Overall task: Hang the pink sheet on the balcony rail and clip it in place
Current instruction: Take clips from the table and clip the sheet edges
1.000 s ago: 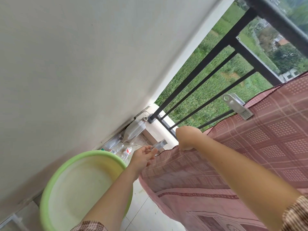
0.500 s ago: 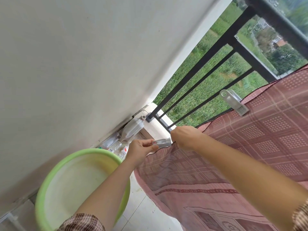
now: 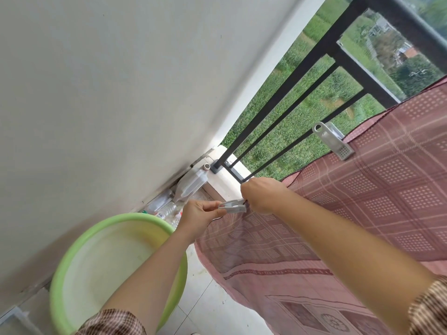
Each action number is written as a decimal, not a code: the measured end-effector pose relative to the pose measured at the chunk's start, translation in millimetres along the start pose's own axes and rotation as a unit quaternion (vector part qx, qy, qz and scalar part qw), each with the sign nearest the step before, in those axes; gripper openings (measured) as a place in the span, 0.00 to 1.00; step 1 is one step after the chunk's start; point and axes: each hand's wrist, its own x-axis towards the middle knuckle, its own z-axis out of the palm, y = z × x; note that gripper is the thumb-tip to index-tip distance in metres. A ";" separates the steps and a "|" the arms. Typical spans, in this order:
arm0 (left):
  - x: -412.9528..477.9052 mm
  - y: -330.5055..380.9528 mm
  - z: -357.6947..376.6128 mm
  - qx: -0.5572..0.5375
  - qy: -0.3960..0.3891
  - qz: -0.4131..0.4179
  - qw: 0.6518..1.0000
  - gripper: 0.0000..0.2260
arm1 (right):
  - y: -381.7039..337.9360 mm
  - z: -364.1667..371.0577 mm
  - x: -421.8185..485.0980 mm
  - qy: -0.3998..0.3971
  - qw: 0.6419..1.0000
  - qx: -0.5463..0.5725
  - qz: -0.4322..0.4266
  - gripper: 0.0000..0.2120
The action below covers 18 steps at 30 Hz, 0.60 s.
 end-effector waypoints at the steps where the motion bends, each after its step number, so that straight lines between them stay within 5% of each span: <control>1: 1.1 0.9 1.5 0.016 -0.001 0.003 1.000 0.08 | -0.2 -0.6 0.0 0.001 1.000 -0.002 -0.001 0.17; 6: 7.3 4.2 4.7 0.110 -0.016 0.035 0.993 0.11 | -0.5 -1.7 -1.5 0.003 1.000 -0.011 -0.002 0.18; 11: 18.8 5.8 3.5 0.220 -0.036 0.063 0.973 0.03 | -1.7 -3.6 -2.3 0.003 1.000 -0.027 -0.007 0.19; 18: 26.0 8.2 2.2 0.294 -0.046 0.054 0.953 0.13 | -1.0 -2.7 -2.3 0.013 0.998 -0.053 -0.013 0.18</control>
